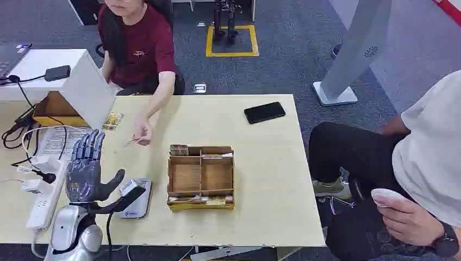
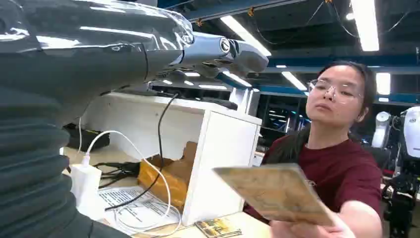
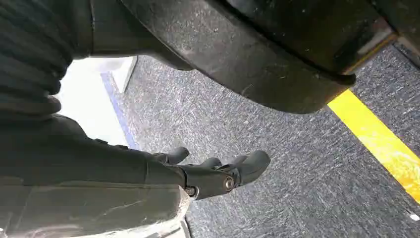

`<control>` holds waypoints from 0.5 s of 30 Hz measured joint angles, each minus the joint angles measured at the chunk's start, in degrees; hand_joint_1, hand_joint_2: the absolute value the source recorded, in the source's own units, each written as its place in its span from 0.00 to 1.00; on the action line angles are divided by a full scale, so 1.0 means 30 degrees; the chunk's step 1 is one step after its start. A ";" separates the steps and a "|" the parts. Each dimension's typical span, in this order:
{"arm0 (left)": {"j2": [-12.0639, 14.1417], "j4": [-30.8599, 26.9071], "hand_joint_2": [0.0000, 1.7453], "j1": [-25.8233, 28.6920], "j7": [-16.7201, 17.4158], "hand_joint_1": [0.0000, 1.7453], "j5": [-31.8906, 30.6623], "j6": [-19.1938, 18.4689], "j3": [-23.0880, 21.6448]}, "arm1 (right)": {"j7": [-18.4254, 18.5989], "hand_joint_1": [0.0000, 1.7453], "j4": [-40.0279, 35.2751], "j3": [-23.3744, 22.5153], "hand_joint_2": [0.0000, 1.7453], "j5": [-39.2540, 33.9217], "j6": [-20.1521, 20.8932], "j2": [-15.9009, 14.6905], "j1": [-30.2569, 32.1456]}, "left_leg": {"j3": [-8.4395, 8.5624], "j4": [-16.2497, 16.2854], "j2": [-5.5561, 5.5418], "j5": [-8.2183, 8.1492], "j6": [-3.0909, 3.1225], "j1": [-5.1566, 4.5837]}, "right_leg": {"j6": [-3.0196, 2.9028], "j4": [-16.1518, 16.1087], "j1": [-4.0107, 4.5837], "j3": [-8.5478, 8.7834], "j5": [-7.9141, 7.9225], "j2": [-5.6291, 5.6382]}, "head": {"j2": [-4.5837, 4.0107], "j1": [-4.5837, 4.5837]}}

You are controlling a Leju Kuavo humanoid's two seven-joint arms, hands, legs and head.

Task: Pass the card to the sensor for recognition and then transmit it.

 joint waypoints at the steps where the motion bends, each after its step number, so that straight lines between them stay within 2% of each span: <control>1: -0.0007 0.0000 1.00 0.0000 0.0000 0.00 -0.0051 0.0000 0.0007 | 0.0000 0.00 0.0000 0.0000 1.00 0.0000 0.0000 0.0000 0.0000 | 0.0000 0.0000 -0.0001 0.0000 0.0000 0.0000 | 0.0000 0.0000 0.0000 0.0000 0.0000 0.0000 | 0.0000 0.0000; 11: -0.0321 0.0000 1.00 -0.0237 0.0000 0.00 -0.0495 -0.0095 0.0196 | 0.0080 0.00 0.0000 0.0000 1.00 0.0029 0.0000 0.0000 -0.0008 | 0.0000 0.0000 -0.0001 0.0000 0.0000 0.0000 | 0.0000 0.0000 0.0000 0.0001 0.0000 -0.0001 | 0.0000 0.0000; 12: -0.0328 0.0000 1.00 -0.0251 0.0000 0.93 -0.0510 -0.0109 0.0197 | 0.0080 0.00 0.0000 0.0000 1.00 0.0029 0.0000 0.0000 -0.0010 | 0.0000 0.0000 -0.0001 0.0000 0.0000 0.0000 | 0.0000 0.0000 0.0000 0.0000 0.0000 0.0000 | 0.0000 0.0000; 13: -0.0335 0.0000 1.00 -0.0271 0.0000 1.00 -0.0517 -0.0139 0.0211 | 0.0080 0.00 0.0000 0.0000 1.00 0.0029 0.0015 0.0000 -0.0010 | 0.0001 0.0000 0.0000 0.0000 0.0000 0.0000 | 0.0000 0.0000 0.0000 0.0000 0.0000 0.0000 | 0.0000 0.0000; 15: -0.0386 0.0000 1.00 -0.0316 -0.0007 1.00 -0.0576 -0.0276 0.0240 | 0.0080 0.00 0.0000 0.0000 1.00 0.0029 0.0022 0.0000 -0.0011 | 0.0001 0.0000 -0.0001 0.0000 0.0000 0.0000 | 0.0000 0.0000 0.0000 0.0000 0.0000 -0.0001 | 0.0000 0.0000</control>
